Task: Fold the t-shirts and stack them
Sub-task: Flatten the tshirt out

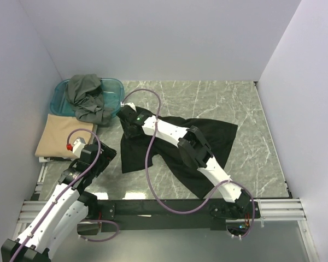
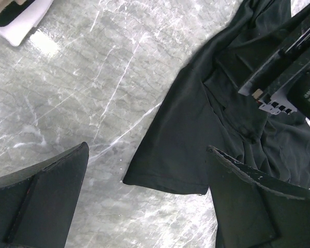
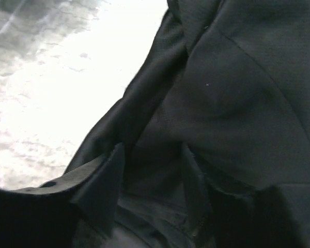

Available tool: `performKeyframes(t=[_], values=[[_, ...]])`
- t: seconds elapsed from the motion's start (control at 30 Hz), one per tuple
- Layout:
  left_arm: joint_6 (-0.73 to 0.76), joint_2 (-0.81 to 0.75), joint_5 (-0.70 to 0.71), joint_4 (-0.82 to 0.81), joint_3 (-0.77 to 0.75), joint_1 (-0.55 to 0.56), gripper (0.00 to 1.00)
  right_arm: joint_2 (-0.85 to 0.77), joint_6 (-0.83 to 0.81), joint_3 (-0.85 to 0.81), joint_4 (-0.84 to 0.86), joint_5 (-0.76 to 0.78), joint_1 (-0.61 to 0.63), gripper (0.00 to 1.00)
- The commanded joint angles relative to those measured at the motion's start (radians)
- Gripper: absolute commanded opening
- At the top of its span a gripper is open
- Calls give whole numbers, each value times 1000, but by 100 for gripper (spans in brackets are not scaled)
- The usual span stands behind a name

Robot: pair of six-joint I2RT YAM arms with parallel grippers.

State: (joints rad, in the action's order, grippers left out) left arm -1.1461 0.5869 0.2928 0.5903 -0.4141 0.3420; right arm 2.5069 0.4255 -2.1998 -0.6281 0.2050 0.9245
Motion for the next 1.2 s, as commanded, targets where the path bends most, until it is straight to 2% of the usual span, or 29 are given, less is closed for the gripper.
performKeyframes(t=[0.0,0.07,0.1,0.33,0.77,1.0,1.17], values=[[5,-2,-3,-27,-12,2,99,38,7,-38,-27,33,13,53],[8,-2,-4,-27,-11,2,99,36,22,-40,-35,57,14,34],[5,-4,-3,-26,-11,2,100,26,28,-38,-41,74,14,19],[14,7,-18,-41,-14,2,100,-152,2,55,-16,165,14,5],[101,114,-217,-204,23,3,99,-560,22,520,132,162,-4,0],[129,257,-250,-237,32,18,97,-781,35,784,209,155,-88,0],[137,327,-236,-271,32,38,91,-858,35,864,240,134,-145,0]])
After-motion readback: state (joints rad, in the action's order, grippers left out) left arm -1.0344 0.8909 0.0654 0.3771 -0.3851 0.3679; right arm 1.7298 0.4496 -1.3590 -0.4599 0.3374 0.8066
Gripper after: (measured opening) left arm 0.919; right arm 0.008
